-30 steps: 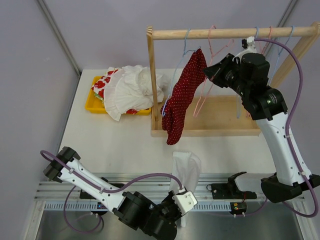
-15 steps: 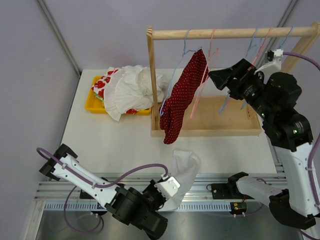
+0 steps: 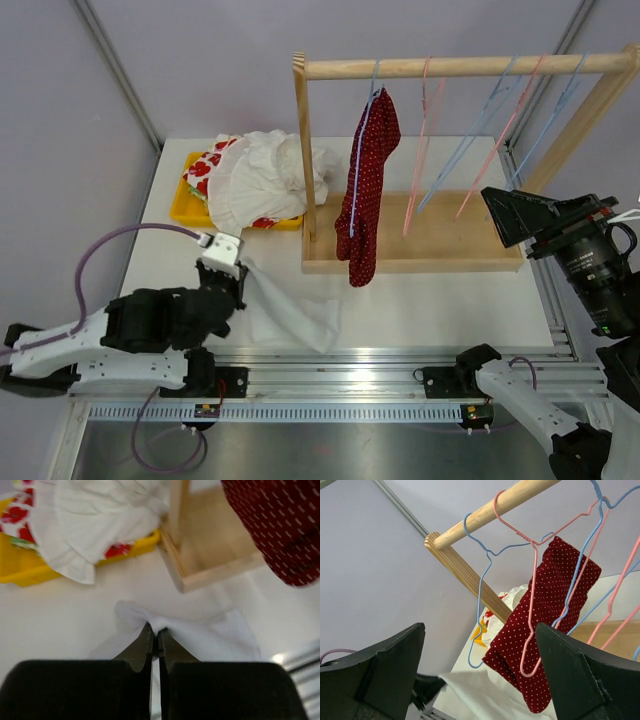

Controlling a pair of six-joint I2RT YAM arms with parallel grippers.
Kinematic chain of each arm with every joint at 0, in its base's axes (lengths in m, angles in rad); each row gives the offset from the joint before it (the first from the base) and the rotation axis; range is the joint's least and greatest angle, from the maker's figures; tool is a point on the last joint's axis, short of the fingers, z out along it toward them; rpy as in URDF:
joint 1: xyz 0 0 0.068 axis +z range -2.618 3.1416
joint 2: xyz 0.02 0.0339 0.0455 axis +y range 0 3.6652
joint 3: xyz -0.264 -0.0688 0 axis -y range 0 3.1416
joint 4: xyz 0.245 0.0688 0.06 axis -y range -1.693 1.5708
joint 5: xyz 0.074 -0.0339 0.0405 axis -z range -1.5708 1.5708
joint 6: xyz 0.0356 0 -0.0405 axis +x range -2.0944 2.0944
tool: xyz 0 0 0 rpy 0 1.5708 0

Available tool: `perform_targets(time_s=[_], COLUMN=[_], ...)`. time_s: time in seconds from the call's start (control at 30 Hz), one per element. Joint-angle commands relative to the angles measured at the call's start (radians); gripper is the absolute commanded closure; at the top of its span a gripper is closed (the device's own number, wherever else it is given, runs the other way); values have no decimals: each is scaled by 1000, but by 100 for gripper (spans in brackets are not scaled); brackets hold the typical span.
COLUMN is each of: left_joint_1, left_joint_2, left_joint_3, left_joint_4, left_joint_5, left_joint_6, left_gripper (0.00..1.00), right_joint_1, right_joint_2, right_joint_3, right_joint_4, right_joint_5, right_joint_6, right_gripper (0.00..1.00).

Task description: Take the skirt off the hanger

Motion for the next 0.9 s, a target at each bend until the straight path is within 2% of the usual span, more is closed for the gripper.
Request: perform_targets(time_s=[0.0, 0.03, 0.07, 0.13, 0.2, 0.23, 0.37, 0.4, 0.43, 0.5, 0.53, 0.63, 0.7, 0.77, 0.83, 0.87], left_joint_1=[207, 317, 368, 509, 603, 696, 931, 968, 1034, 1100, 1159, 1253, 1280, 1296, 1313, 1318], left_joint_2=[-75, -69, -37, 0, 63, 95, 272, 319, 399, 494, 587, 739, 790, 829, 835, 837], left_joint_3=[18, 40, 87, 130, 208, 245, 496, 617, 671, 794, 904, 1048, 1067, 1023, 954, 861], left_joint_4=[403, 424, 439, 497, 565, 585, 596, 591, 591, 580, 577, 576, 595, 623, 692, 736], left_joint_5=[79, 97, 128, 165, 255, 315, 475, 499, 519, 558, 599, 685, 719, 737, 753, 757], left_joint_6=[494, 542, 629, 702, 766, 780, 756, 746, 740, 717, 708, 659, 634, 625, 604, 598], left_gripper=[100, 100, 100, 100, 100, 100, 100, 100, 100, 100, 100, 100, 100, 100, 100, 100], right_joint_1=[-5, -5, -3, -5, -5, -3, -5, -5, -5, -3, -5, -3, -5, -5, -5, -5], right_joint_2=[20, 18, 14, 1, -8, -12, -22, -26, -26, -37, -42, -65, -78, -86, -101, -114], right_joint_3=[-18, -22, -25, -43, -69, -80, -135, -158, -169, -201, -209, -238, -235, -220, -196, -187], right_joint_4=[-42, -44, -47, -44, -38, -32, -6, 9, 14, 29, 30, 31, 13, -7, -9, 6], right_joint_5=[21, 25, 27, 36, 41, 39, 24, 7, -2, -34, -40, -48, -45, -50, -60, -86], right_joint_6=[-50, -59, -61, -70, -73, -70, -49, -41, -27, -17, -7, 0, -7, -20, -41, -50], right_gripper=[1, 0, 1, 1, 1, 1, 1, 1, 1, 0, 1, 1, 1, 1, 1, 1])
